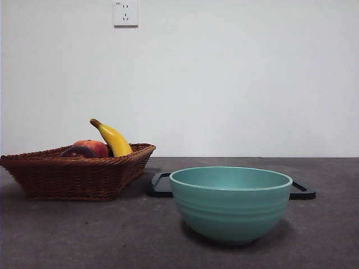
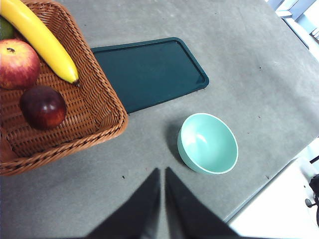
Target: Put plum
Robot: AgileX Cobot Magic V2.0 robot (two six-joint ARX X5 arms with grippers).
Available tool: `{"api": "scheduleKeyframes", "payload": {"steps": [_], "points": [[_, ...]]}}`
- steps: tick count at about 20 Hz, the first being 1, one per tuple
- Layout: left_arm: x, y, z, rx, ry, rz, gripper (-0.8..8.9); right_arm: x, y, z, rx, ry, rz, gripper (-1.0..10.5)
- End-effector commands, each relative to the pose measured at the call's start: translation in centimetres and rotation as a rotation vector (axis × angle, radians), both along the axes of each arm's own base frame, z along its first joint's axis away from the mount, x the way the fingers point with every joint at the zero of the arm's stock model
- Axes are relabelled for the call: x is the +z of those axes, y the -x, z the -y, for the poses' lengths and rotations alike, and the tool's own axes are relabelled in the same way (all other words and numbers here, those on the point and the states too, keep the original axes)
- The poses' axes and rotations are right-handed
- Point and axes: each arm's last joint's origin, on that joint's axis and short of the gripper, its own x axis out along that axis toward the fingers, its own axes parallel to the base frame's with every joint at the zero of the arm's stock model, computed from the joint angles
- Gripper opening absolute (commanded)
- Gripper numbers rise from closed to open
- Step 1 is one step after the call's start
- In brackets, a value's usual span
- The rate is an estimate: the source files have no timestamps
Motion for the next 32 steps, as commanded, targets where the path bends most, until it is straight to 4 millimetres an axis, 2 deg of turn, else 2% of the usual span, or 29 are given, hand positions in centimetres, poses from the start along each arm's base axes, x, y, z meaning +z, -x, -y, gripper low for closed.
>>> {"api": "scheduleKeyframes", "payload": {"steps": [1, 2, 4, 12, 16, 19, 27, 29, 32], "points": [[0.7, 0.0, 0.0, -0.017, -0.003, 0.038, 2.85, 0.6, 0.0, -0.1, 0.013, -0.001, 0.030, 2.3], [0.7, 0.0, 0.0, -0.017, -0.003, 0.038, 3.79, 0.6, 0.0, -0.1, 0.013, -0.001, 0.030, 3.2], [0.7, 0.0, 0.0, -0.016, -0.003, 0.038, 4.76, 0.6, 0.0, -0.1, 0.013, -0.001, 0.030, 3.8], [0.7, -0.1, 0.0, -0.008, -0.006, 0.036, 4.87, 0.6, 0.0, -0.1, 0.012, -0.002, 0.029, 3.8], [0.7, -1.5, 0.0, 0.087, -0.020, 0.039, 4.88, 0.6, 0.0, -0.1, 0.008, -0.005, 0.026, 3.8], [0.5, -3.7, 0.4, 0.119, -0.004, 0.030, 4.92, 0.6, 0.0, -0.1, 0.008, -0.005, 0.026, 3.8], [-1.6, -11.8, 2.9, 0.200, -0.179, -0.084, 4.91, 0.5, -0.2, -0.1, 0.003, 0.001, 0.019, 3.8], [-2.4, -13.9, 3.7, 0.204, -0.225, -0.117, 4.91, 0.5, -0.4, -0.1, 0.003, 0.002, 0.013, 3.8], [-4.8, -16.6, 4.9, 0.189, -0.284, -0.188, 4.91, 0.4, -0.7, -0.2, 0.003, 0.004, 0.003, 3.8]]}}
